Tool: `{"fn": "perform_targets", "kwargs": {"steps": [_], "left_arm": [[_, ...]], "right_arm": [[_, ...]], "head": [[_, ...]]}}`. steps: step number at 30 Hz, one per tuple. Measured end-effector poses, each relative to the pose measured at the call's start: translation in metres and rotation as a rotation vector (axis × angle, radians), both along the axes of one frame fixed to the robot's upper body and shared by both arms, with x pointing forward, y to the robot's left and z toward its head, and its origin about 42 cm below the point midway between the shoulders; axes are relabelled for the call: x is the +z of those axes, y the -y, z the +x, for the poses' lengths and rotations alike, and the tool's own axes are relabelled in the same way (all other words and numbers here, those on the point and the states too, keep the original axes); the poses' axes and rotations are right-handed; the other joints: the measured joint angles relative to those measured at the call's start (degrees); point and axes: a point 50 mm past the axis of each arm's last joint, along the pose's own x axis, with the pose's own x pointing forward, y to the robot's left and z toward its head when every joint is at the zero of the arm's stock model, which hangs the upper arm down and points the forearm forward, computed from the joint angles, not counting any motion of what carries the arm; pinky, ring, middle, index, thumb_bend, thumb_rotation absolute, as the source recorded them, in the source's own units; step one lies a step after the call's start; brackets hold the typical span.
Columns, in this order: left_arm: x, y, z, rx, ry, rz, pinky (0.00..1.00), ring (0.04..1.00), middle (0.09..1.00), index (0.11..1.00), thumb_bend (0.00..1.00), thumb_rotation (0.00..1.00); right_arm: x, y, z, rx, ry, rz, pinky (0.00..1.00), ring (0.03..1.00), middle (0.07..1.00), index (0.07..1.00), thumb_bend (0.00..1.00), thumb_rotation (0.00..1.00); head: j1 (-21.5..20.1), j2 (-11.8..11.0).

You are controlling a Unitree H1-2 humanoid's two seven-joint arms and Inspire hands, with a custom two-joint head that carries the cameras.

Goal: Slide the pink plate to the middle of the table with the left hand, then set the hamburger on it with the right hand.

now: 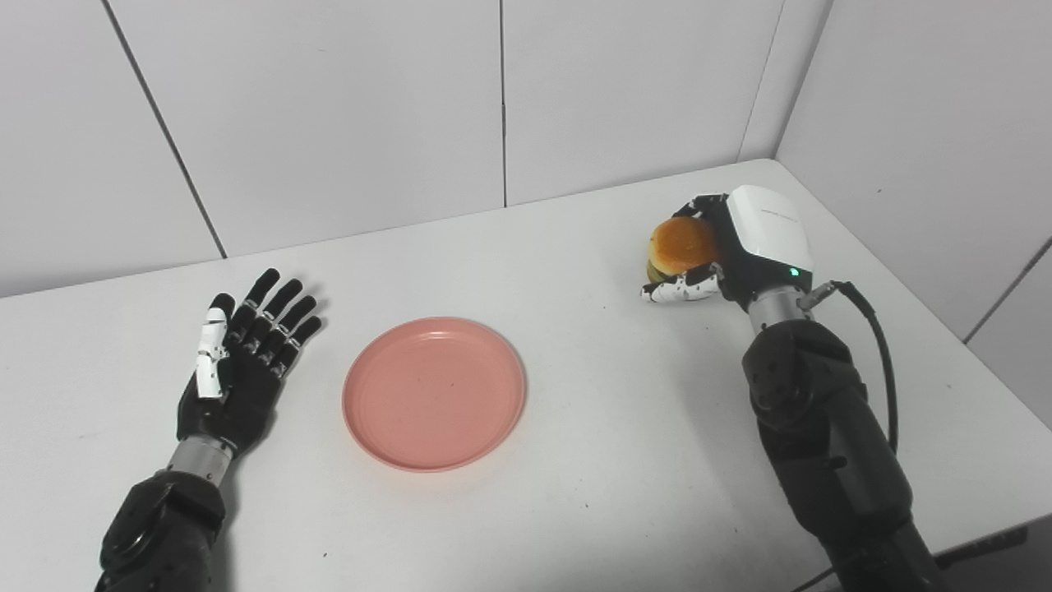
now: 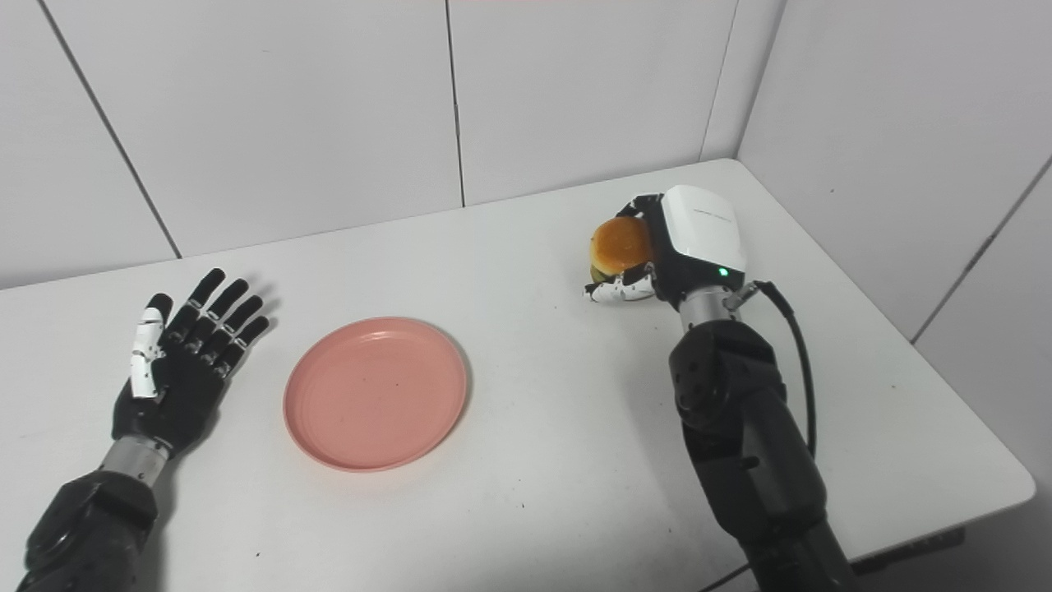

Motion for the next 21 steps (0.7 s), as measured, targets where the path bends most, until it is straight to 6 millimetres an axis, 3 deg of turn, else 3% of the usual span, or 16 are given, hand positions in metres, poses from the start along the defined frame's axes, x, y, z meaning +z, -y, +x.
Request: {"fn": "perform_targets", "kwargs": {"steps": [1,2,4,6,9,10,13,15,16,21], "left_arm": [[0.0,0.003,0.0,-0.002,-0.001,-0.003,0.91,0.899,0.909,0.91,0.4,1.0],[0.0,0.004,-0.002,0.004,-0.003,-0.001,0.91,0.901,0.91,0.909,0.4,1.0],[0.0,0.009,-0.006,0.008,-0.005,0.001,0.91,0.897,0.903,0.902,0.4,1.0],[0.001,0.015,-0.009,0.014,-0.009,0.008,0.9,0.893,0.899,0.897,0.4,1.0],[0.002,0.03,-0.014,0.012,-0.017,0.004,0.9,0.892,0.899,0.895,0.4,1.0],[0.002,0.034,-0.015,0.006,-0.018,0.005,0.9,0.889,0.896,0.892,0.4,1.0],[0.004,0.04,-0.018,0.019,-0.035,0.003,0.89,0.885,0.891,0.885,0.4,1.0],[0.005,0.046,-0.019,0.02,-0.039,0.003,0.89,0.885,0.89,0.884,0.4,1.0],[0.006,0.048,-0.019,0.019,-0.038,0.003,0.89,0.885,0.89,0.885,0.4,1.0],[0.006,0.06,-0.021,0.026,-0.046,0.006,0.86,0.861,0.869,0.868,0.39,1.0]], "right_arm": [[0.001,-0.004,0.001,0.011,0.004,0.002,0.22,0.305,0.402,0.486,0.51,0.13],[0.003,-0.009,0.003,0.023,0.005,0.0,0.2,0.289,0.388,0.486,0.52,0.13],[0.006,-0.024,0.007,0.063,0.011,-0.009,0.2,0.282,0.385,0.486,0.52,0.13],[0.009,-0.038,0.012,0.098,0.016,-0.018,0.19,0.273,0.376,0.486,0.52,0.13],[0.008,-0.06,0.02,0.153,0.003,-0.015,0.2,0.289,0.391,0.486,0.52,0.13],[0.006,-0.065,0.021,0.172,-0.003,-0.011,0.23,0.323,0.423,0.487,0.52,0.13],[-0.003,-0.082,0.03,0.228,-0.037,-0.019,0.23,0.31,0.408,0.487,0.52,0.13],[-0.007,-0.092,0.033,0.258,-0.049,-0.02,0.22,0.306,0.403,0.487,0.52,0.13],[-0.008,-0.096,0.033,0.271,-0.048,-0.019,0.22,0.312,0.409,0.487,0.52,0.14],[-0.018,-0.119,0.044,0.346,-0.046,-0.002,0.28,0.368,0.465,0.489,0.51,0.13]], "head": [[0.0,0.0],[3.48,-0.09],[6.22,-0.26],[6.85,-0.26],[9.23,-0.26],[12.01,-0.18],[14.84,-0.09],[14.85,-0.09],[18.07,0.0],[21.45,0.0]]}}
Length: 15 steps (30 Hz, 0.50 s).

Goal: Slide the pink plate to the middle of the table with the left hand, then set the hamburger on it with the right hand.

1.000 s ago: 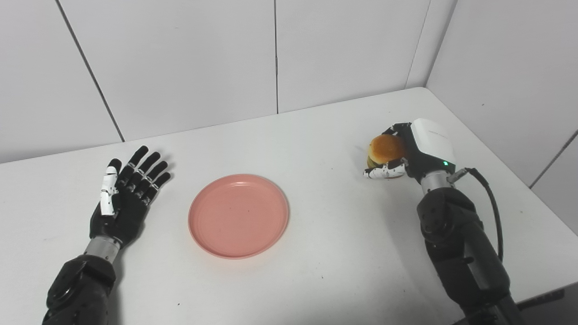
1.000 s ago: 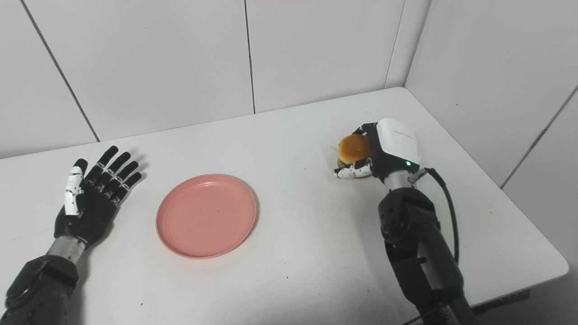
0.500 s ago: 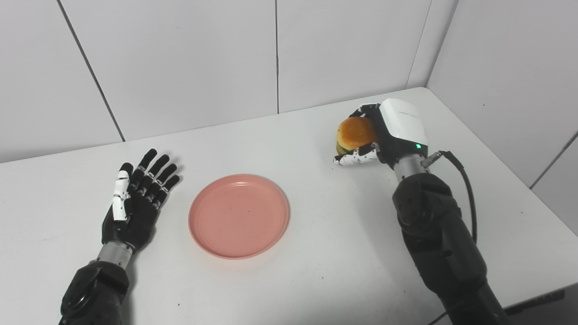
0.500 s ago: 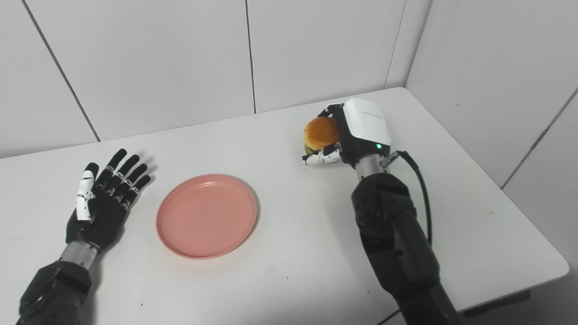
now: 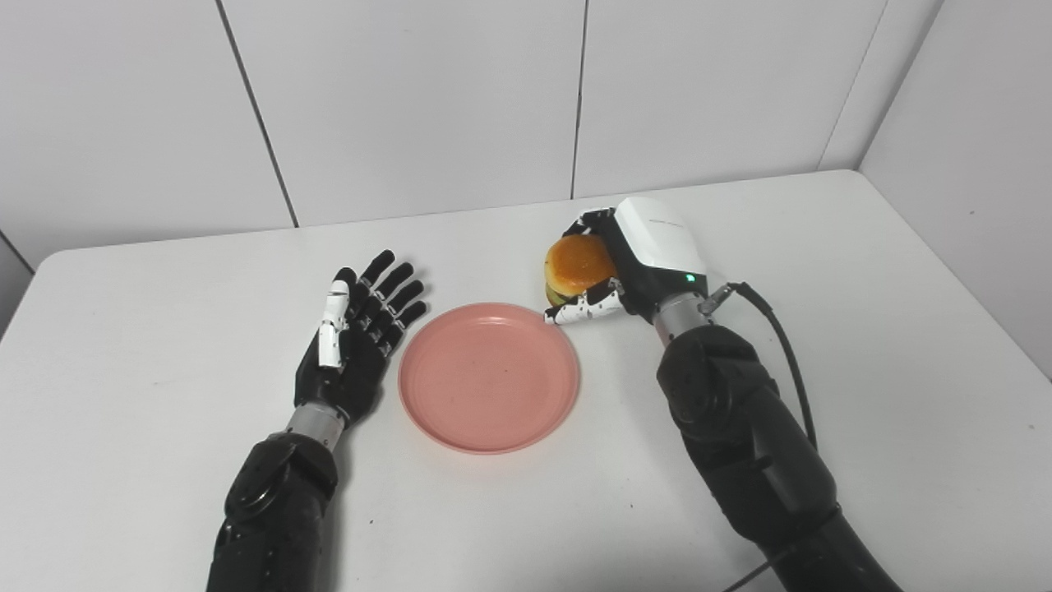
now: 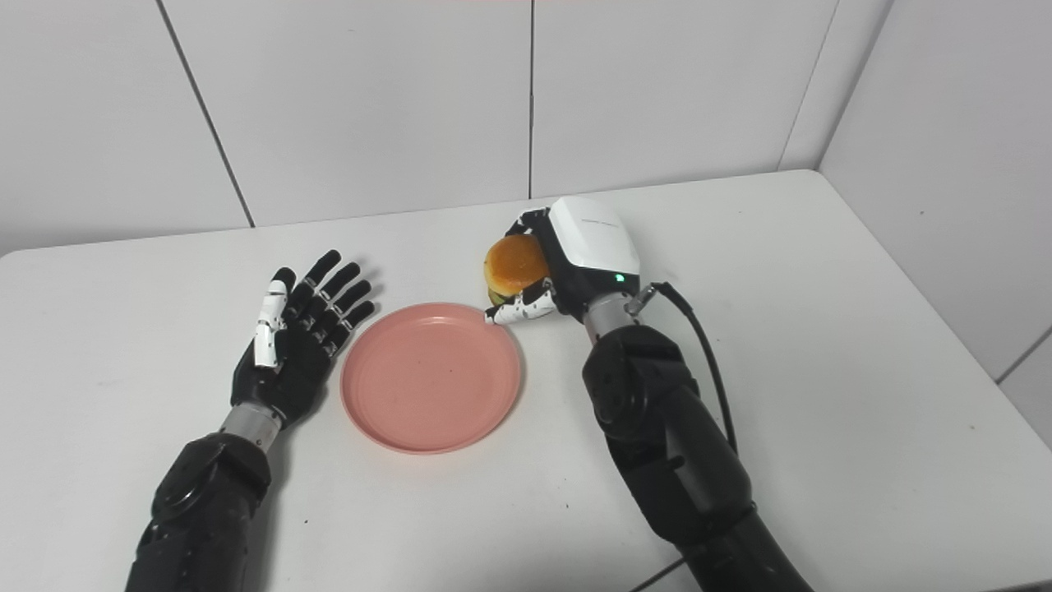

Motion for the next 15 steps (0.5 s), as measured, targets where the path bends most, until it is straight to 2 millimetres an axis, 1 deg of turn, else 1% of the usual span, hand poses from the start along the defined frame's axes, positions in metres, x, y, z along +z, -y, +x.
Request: {"fn": "perform_targets", "kwargs": {"steps": [4,5,7,8,11,12,15], "left_arm": [[0.0,0.008,-0.001,-0.002,-0.001,0.008,0.85,0.858,0.866,0.866,0.39,1.0],[0.001,0.01,-0.001,-0.001,-0.002,0.004,0.85,0.857,0.865,0.867,0.39,1.0],[0.001,0.013,-0.003,0.004,0.001,0.016,0.85,0.852,0.861,0.865,0.39,1.0],[0.001,0.014,-0.003,0.005,0.001,0.021,0.85,0.851,0.86,0.865,0.39,1.0],[0.002,0.019,-0.005,0.002,0.0,0.019,0.85,0.852,0.862,0.868,0.39,1.0],[0.002,0.02,-0.005,0.003,0.0,0.023,0.85,0.85,0.86,0.866,0.39,1.0],[0.003,0.025,-0.006,0.003,-0.002,0.039,0.86,0.85,0.858,0.862,0.39,1.0]], "right_arm": [[-0.009,-0.018,0.0,0.048,-0.007,0.006,0.24,0.326,0.422,0.489,0.52,0.14],[-0.009,-0.02,-0.001,0.053,-0.009,0.006,0.22,0.303,0.399,0.488,0.52,0.13],[-0.011,-0.026,-0.001,0.065,-0.011,0.0,0.19,0.283,0.377,0.487,0.52,0.13],[-0.013,-0.029,-0.001,0.073,-0.015,-0.005,0.19,0.279,0.374,0.487,0.52,0.13],[-0.019,-0.036,-0.001,0.087,-0.031,-0.011,0.19,0.277,0.371,0.487,0.52,0.13],[-0.02,-0.039,0.0,0.09,-0.036,-0.013,0.2,0.291,0.388,0.488,0.52,0.13],[-0.027,-0.049,0.001,0.107,-0.048,-0.032,0.19,0.287,0.391,0.488,0.52,0.13]], "head": [[1.32,0.09],[2.62,0.44],[2.9,0.44],[4.03,0.7],[4.04,0.7],[5.78,1.05],[7.03,1.23]]}}
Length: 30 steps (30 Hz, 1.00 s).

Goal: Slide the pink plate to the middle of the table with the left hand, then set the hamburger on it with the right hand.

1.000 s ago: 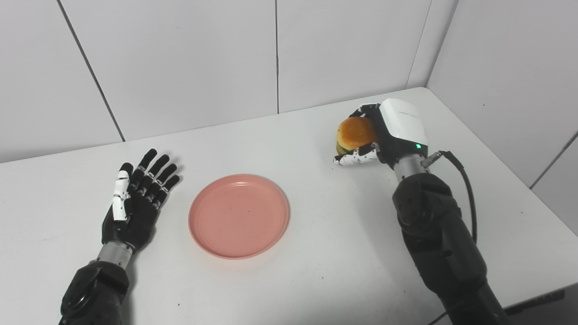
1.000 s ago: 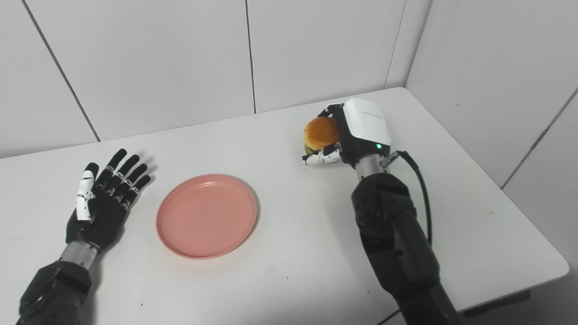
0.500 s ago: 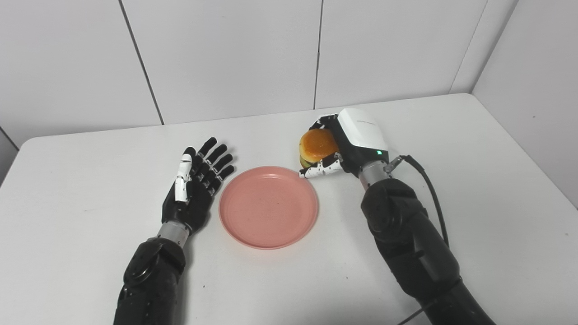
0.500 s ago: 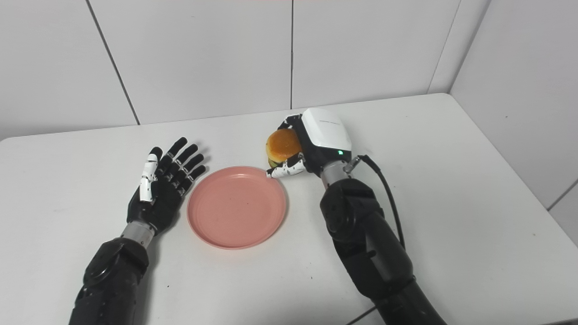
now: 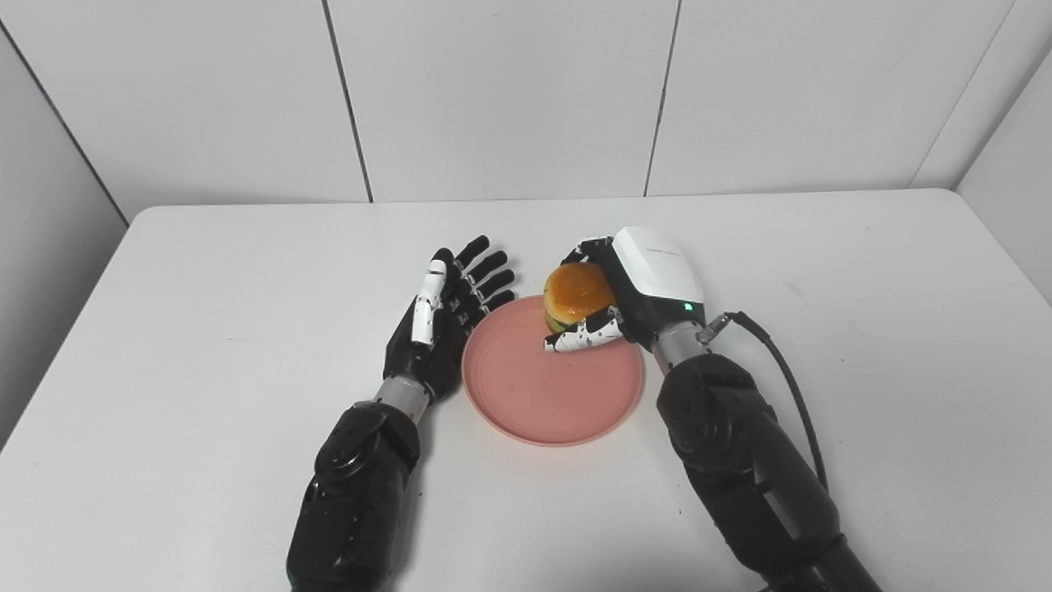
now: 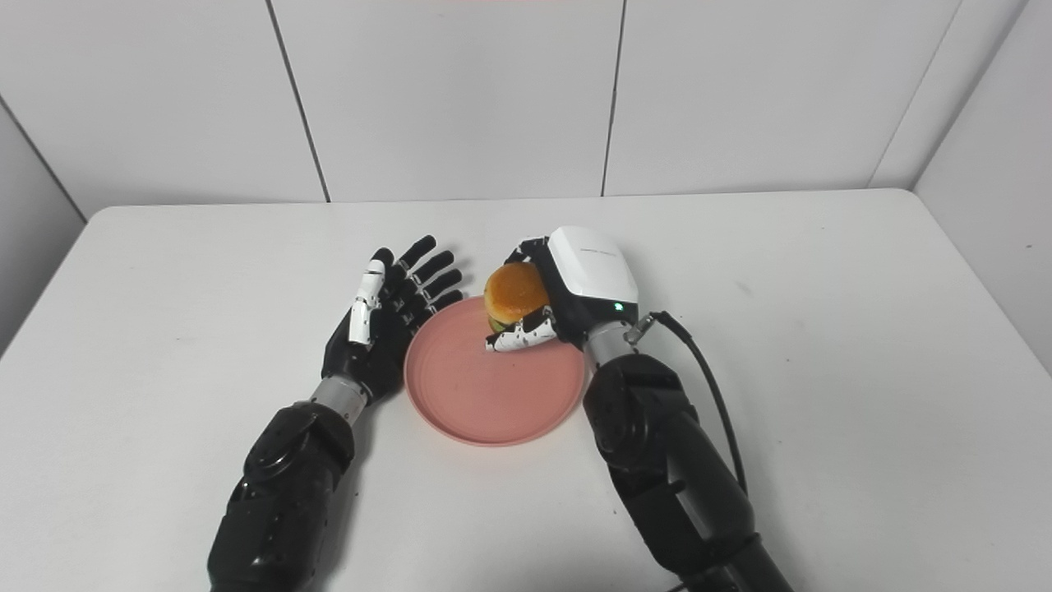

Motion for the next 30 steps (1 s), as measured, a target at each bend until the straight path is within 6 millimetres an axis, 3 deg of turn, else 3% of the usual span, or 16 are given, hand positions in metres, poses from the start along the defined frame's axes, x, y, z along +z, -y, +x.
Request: {"fn": "perform_targets", "kwargs": {"steps": [7,19,25,30], "left_arm": [[0.001,0.01,-0.001,-0.01,-0.006,0.008,0.87,0.872,0.875,0.865,0.39,1.0],[0.001,0.017,-0.001,-0.011,-0.014,-0.012,0.83,0.85,0.843,0.831,0.39,1.0],[0.001,0.019,-0.001,-0.013,-0.016,-0.015,0.84,0.872,0.876,0.872,0.41,1.0],[0.001,0.019,-0.001,-0.014,-0.016,-0.014,0.83,0.856,0.854,0.85,0.4,1.0]], "right_arm": [[-0.003,-0.013,0.002,0.043,-0.008,0.003,0.21,0.303,0.395,0.487,0.52,0.13],[-0.015,-0.027,0.0,0.079,-0.035,-0.023,0.16,0.248,0.344,0.488,0.52,0.14],[-0.021,-0.03,-0.001,0.089,-0.05,-0.039,0.15,0.237,0.333,0.489,0.52,0.14],[-0.026,-0.029,-0.001,0.087,-0.061,-0.048,0.15,0.24,0.338,0.488,0.52,0.14]], "head": [[1.23,0.09],[1.41,0.44],[0.97,0.62],[-0.43,0.79]]}}
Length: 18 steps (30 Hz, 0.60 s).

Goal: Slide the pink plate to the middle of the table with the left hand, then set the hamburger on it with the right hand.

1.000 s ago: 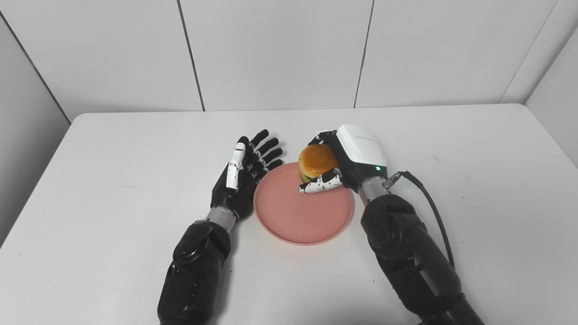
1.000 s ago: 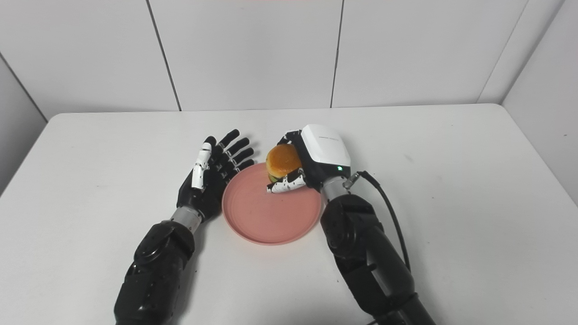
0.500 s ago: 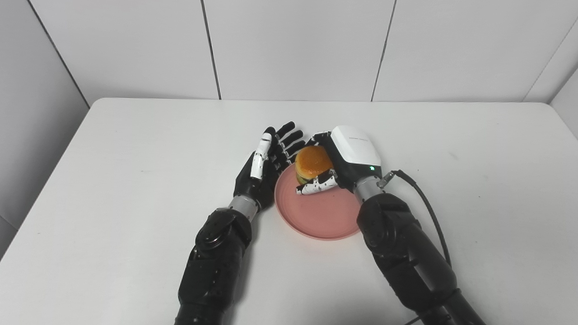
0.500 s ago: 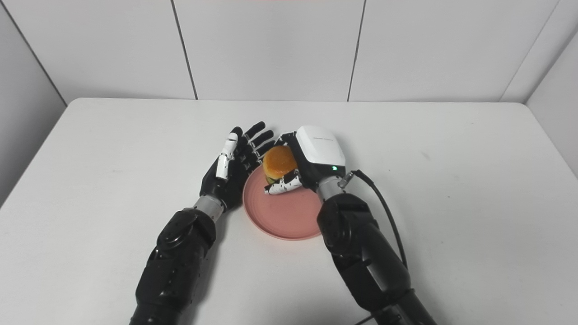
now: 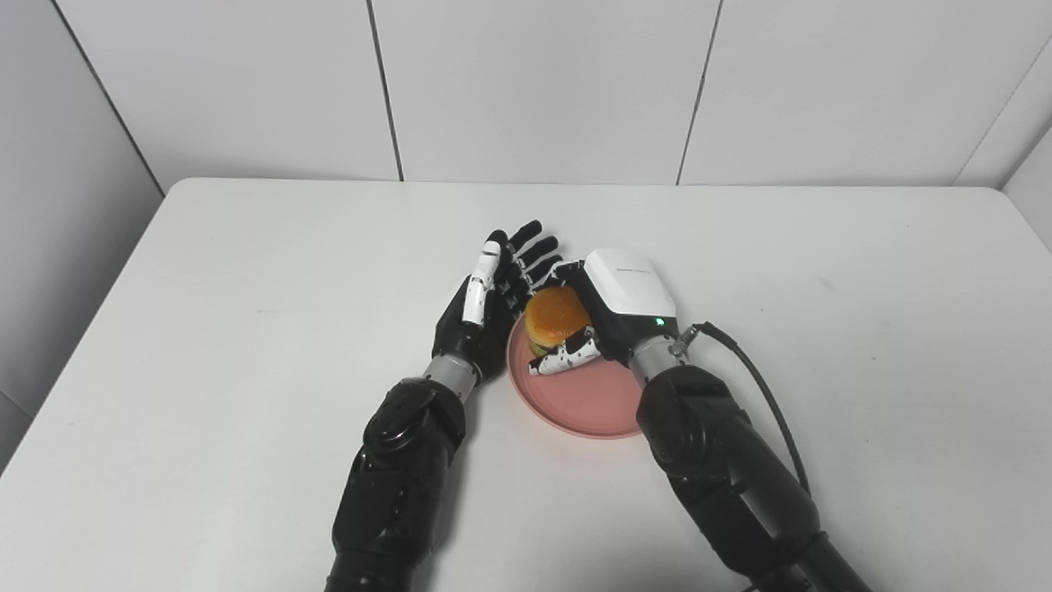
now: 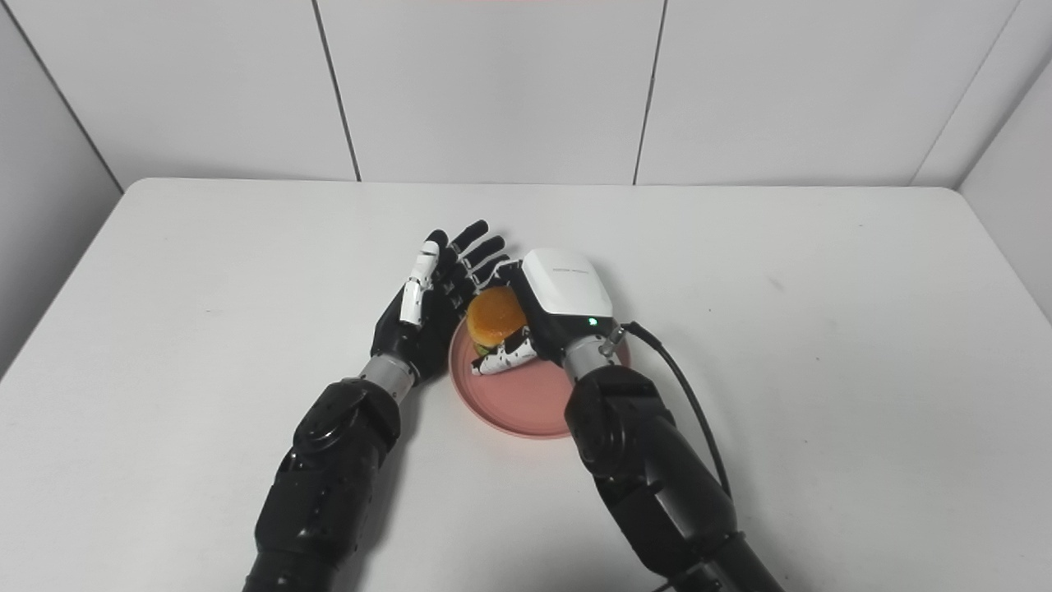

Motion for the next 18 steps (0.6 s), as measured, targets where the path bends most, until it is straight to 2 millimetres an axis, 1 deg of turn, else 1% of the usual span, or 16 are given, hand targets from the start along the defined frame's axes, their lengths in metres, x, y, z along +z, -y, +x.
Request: {"fn": "perform_targets", "kwargs": {"steps": [3,5,8,14,18], "left_arm": [[0.0,-0.001,0.0,-0.001,0.001,0.0,0.83,0.846,0.842,0.828,0.39,1.0],[0.0,-0.001,0.0,-0.001,0.001,0.001,0.83,0.845,0.841,0.825,0.39,1.0],[0.0,-0.002,0.0,-0.002,0.003,0.007,0.83,0.846,0.845,0.835,0.39,1.0],[0.0,-0.005,0.0,-0.003,0.008,0.02,0.84,0.847,0.851,0.847,0.4,1.0],[0.0,-0.005,-0.001,-0.002,0.008,0.021,0.85,0.849,0.851,0.851,0.4,1.0]], "right_arm": [[0.001,0.003,0.0,-0.003,0.008,-0.005,0.16,0.251,0.346,0.488,0.51,0.13],[0.003,0.005,-0.001,-0.003,0.016,-0.005,0.16,0.252,0.346,0.488,0.51,0.13],[0.006,0.009,-0.002,-0.005,0.027,-0.007,0.19,0.278,0.372,0.488,0.52,0.14],[0.0,0.014,-0.004,-0.013,0.016,-0.014,0.18,0.266,0.359,0.488,0.52,0.13],[0.0,0.015,-0.004,-0.015,0.018,-0.018,0.19,0.283,0.382,0.488,0.52,0.14]], "head": [[-0.52,0.17],[-0.7,0.26],[-1.32,0.53],[-1.67,0.7],[-2.37,0.79]]}}
